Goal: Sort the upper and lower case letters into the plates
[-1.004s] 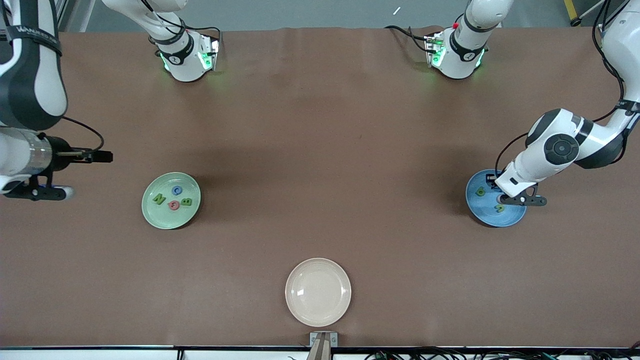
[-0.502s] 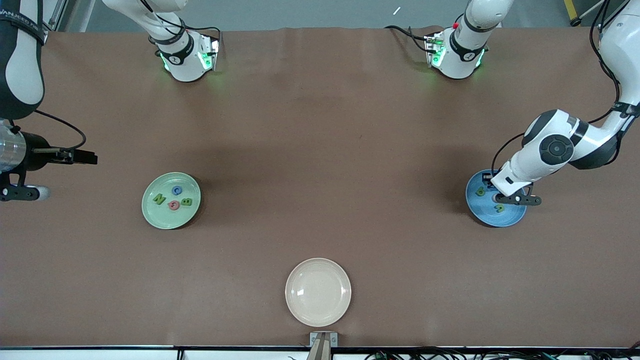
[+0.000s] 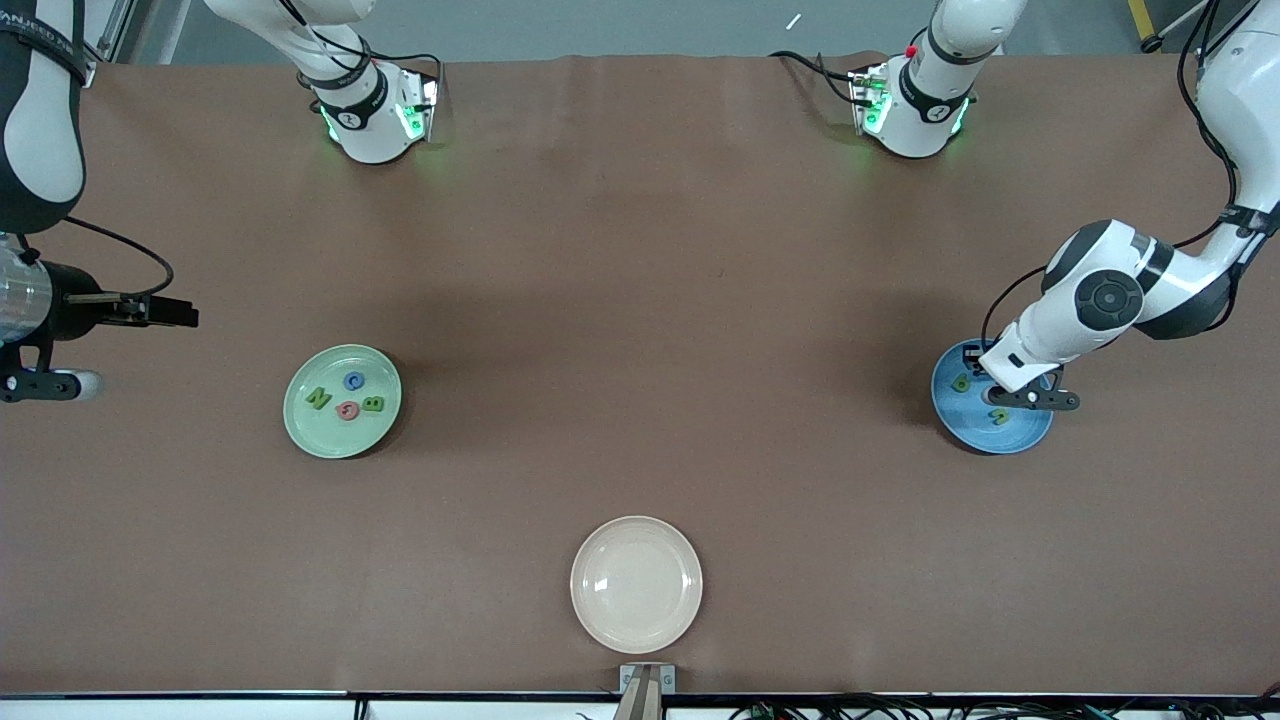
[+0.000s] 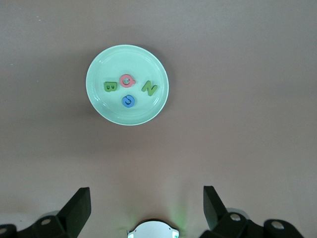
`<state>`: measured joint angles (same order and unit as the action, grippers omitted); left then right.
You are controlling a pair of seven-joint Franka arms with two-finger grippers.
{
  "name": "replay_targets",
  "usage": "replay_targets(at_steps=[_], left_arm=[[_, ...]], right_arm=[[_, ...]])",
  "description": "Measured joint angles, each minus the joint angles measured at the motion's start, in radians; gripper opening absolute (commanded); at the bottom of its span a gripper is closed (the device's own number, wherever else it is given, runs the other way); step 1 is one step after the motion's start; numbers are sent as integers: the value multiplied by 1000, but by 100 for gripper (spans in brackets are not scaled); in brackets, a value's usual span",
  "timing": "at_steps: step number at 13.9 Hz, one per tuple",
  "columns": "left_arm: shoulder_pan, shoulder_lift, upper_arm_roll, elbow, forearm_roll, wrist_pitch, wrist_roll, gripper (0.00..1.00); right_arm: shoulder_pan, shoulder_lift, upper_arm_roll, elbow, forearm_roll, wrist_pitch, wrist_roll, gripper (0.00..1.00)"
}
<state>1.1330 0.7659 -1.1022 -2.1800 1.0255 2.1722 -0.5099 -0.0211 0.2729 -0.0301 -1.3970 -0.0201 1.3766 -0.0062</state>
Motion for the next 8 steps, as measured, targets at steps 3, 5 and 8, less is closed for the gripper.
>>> replay_targets(at_steps=[3,5,8], left_arm=[[-6,0,11,0,2,4,0,17],[-7,1,12,-1,3,4,0,47],[-7,1,12,0,5,4,0,95]], right_arm=[[0,0,-1,3,6,0,0,100],[-1,-1,-2,4,7,0,0,100],[0,-13,-3,5,9,0,0,100]])
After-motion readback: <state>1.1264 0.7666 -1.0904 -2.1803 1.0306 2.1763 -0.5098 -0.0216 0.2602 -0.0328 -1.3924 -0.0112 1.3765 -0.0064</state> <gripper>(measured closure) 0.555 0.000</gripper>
